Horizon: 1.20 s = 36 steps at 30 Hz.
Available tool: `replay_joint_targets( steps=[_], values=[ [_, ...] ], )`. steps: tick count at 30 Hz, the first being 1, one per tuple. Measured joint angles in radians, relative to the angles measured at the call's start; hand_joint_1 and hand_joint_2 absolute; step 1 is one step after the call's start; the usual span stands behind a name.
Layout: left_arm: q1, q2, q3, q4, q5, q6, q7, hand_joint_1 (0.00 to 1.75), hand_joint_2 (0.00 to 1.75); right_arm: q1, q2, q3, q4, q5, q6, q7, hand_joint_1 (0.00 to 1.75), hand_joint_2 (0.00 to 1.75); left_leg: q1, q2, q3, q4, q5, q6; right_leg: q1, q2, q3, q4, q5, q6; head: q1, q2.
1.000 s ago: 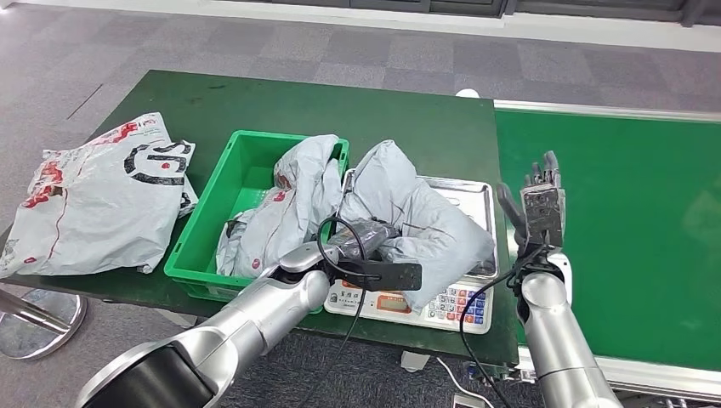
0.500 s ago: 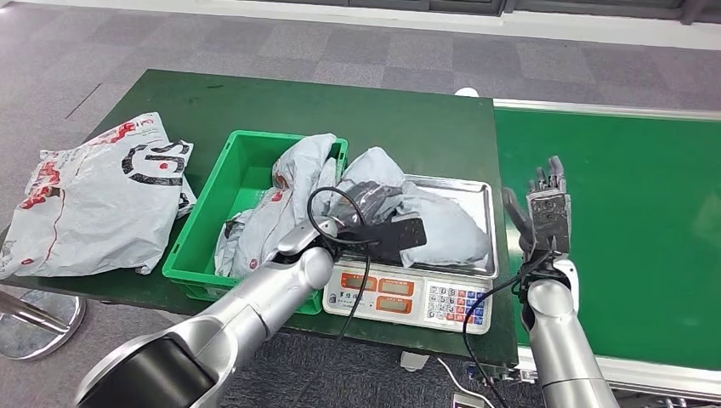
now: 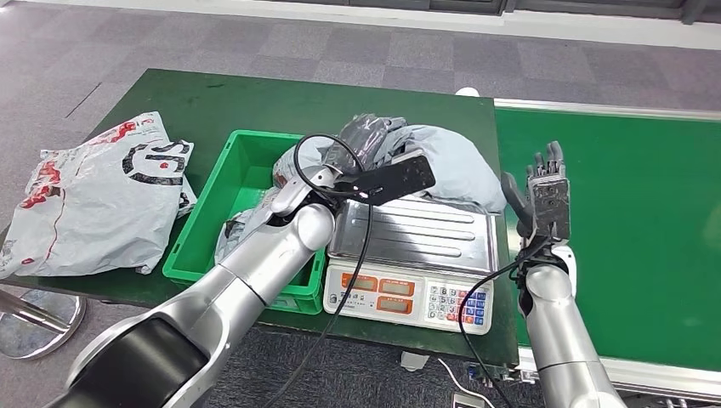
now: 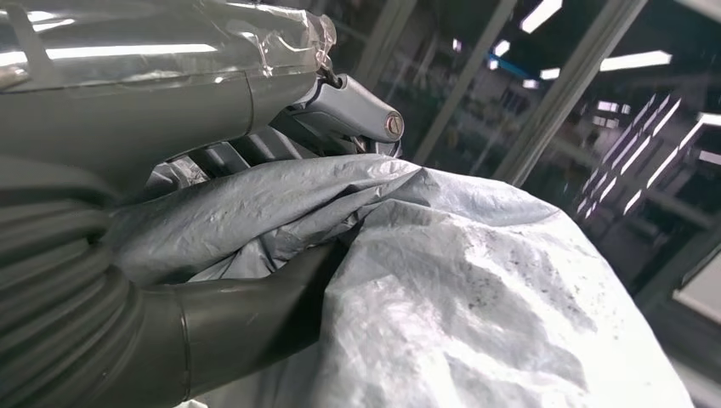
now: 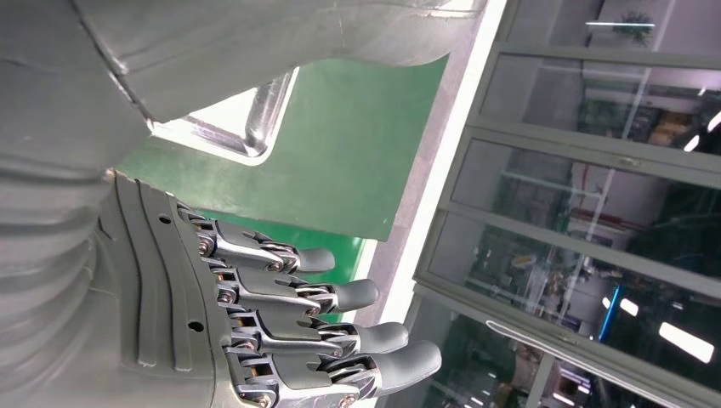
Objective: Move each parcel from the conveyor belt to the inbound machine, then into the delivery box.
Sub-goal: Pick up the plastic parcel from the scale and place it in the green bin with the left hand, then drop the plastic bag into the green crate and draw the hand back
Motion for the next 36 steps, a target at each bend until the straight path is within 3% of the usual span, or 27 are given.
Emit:
replay_joint_targets(
  steps=[7,12,15,19,24,29,36],
  values=[
    [-0.032,0.008,0.014,-0.015,-0.062,0.091,0.025,1.75,1.75,0.008,0.000,-0.001,-0.004,-0.011,-0.007,-0.004,0.00,1.75,0.000,0.000,0.000,0.000,0.000,0.000,0.000,0.000,0.000,0.000,0.000,0.000,0.000,0.000],
    [-0.037,0.027,0.014,-0.018,-0.187,0.264,0.082,1.75,1.75,0.035,0.000,-0.003,-0.029,-0.011,-0.005,0.005,0.00,1.75,0.000,0.000,0.000,0.000,0.000,0.000,0.000,0.001,0.000,0.000,0.000,0.000,0.000,0.000],
    [-0.038,0.057,0.016,-0.017,-0.297,0.386,0.144,1.75,1.75,0.045,0.000,-0.003,-0.037,-0.007,-0.008,0.008,0.00,1.75,0.000,0.000,0.000,0.000,0.000,0.000,0.000,0.001,0.000,0.000,0.000,0.000,0.000,0.000],
    [-0.039,0.108,0.029,0.011,-0.521,0.459,0.317,1.75,1.75,0.051,0.000,-0.003,-0.050,0.003,-0.016,0.022,0.00,1.75,0.000,0.000,0.000,0.000,0.000,0.000,0.000,0.001,0.000,0.000,0.000,0.000,0.000,0.000],
    [-0.034,0.150,0.058,0.071,-0.674,0.436,0.435,1.75,1.75,0.056,0.000,-0.003,-0.066,0.008,-0.017,0.035,0.00,1.75,0.000,0.000,0.000,0.000,0.001,-0.001,0.000,0.000,0.000,0.000,0.000,0.000,0.000,0.000],
    [-0.006,0.171,0.087,0.131,-0.821,0.308,0.551,1.75,1.75,0.070,0.000,-0.003,-0.077,0.011,-0.012,0.039,0.00,1.75,0.000,0.000,0.000,0.000,0.000,0.000,0.000,0.001,-0.001,0.000,0.000,0.000,0.000,0.000],
    [0.020,0.180,0.104,0.183,-0.862,0.250,0.581,1.75,1.75,0.082,0.000,-0.003,-0.079,0.015,-0.011,0.038,0.00,1.75,0.000,0.000,0.000,0.000,0.000,-0.001,0.000,0.001,-0.001,0.000,0.000,0.000,0.000,0.000]
  ],
)
